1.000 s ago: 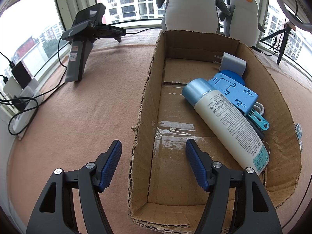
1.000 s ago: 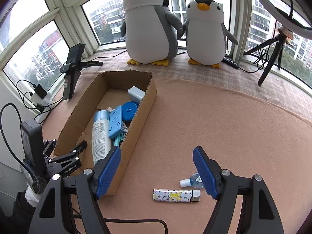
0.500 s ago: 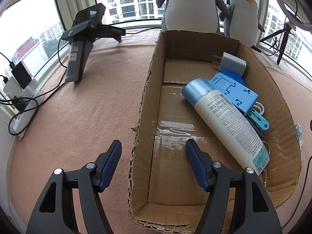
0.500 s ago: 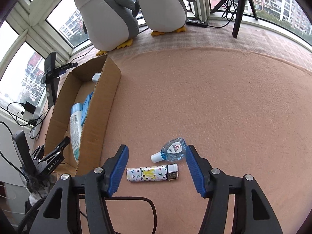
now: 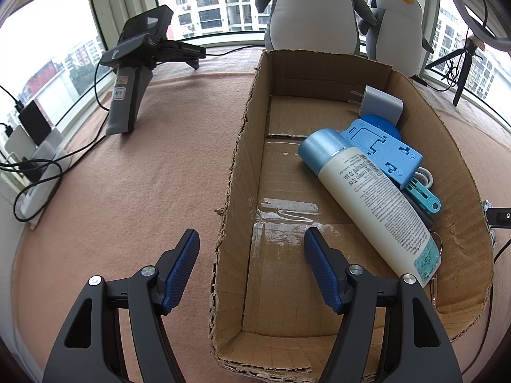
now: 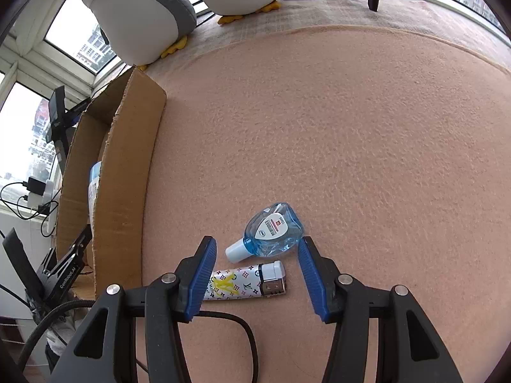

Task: Organize rigid objects
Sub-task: 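Move the right gripper to the clear blue sanitizer bottle and grasp it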

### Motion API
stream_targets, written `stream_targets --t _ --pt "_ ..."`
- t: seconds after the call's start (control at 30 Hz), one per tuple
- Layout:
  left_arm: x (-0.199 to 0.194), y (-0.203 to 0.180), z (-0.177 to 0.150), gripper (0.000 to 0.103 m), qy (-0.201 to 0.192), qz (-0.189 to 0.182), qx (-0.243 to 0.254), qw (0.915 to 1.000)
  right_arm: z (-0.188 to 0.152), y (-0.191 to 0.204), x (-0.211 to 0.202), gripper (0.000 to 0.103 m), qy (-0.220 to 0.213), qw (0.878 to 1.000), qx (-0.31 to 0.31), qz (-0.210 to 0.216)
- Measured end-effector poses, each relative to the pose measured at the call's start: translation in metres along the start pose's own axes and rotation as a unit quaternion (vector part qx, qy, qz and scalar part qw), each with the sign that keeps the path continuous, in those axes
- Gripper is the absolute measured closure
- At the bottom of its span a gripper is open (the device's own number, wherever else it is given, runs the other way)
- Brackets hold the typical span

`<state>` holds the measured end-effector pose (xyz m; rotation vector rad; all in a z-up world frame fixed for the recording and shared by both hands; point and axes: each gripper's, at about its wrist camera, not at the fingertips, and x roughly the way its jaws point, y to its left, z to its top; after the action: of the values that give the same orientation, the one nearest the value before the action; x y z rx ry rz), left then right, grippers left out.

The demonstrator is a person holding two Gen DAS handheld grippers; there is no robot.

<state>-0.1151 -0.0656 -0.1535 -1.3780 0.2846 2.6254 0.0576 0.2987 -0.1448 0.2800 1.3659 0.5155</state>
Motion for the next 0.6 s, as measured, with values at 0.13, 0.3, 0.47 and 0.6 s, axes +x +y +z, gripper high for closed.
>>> stream_targets --t 0.13,0.3,0.47,0.6 --pt "0.000 0.000 0.000 0.034 0.000 0.000 0.000 1.0000 0.007 0.001 0.004 0.059 -0.004 1.000 0.001 -0.011" --pt "0.000 0.000 0.000 0.034 0.000 0.000 0.000 1.0000 0.014 0.010 0.008 0.067 -0.008 0.999 -0.021 -0.039" --pt "0.000 0.000 0.000 0.034 0.000 0.000 0.001 1.0000 0.012 0.030 0.013 0.072 -0.016 0.992 -0.081 -0.091" --pt "0.000 0.000 0.000 0.034 0.000 -0.001 0.001 1.0000 0.007 0.041 0.016 0.073 -0.025 0.984 -0.124 -0.123"
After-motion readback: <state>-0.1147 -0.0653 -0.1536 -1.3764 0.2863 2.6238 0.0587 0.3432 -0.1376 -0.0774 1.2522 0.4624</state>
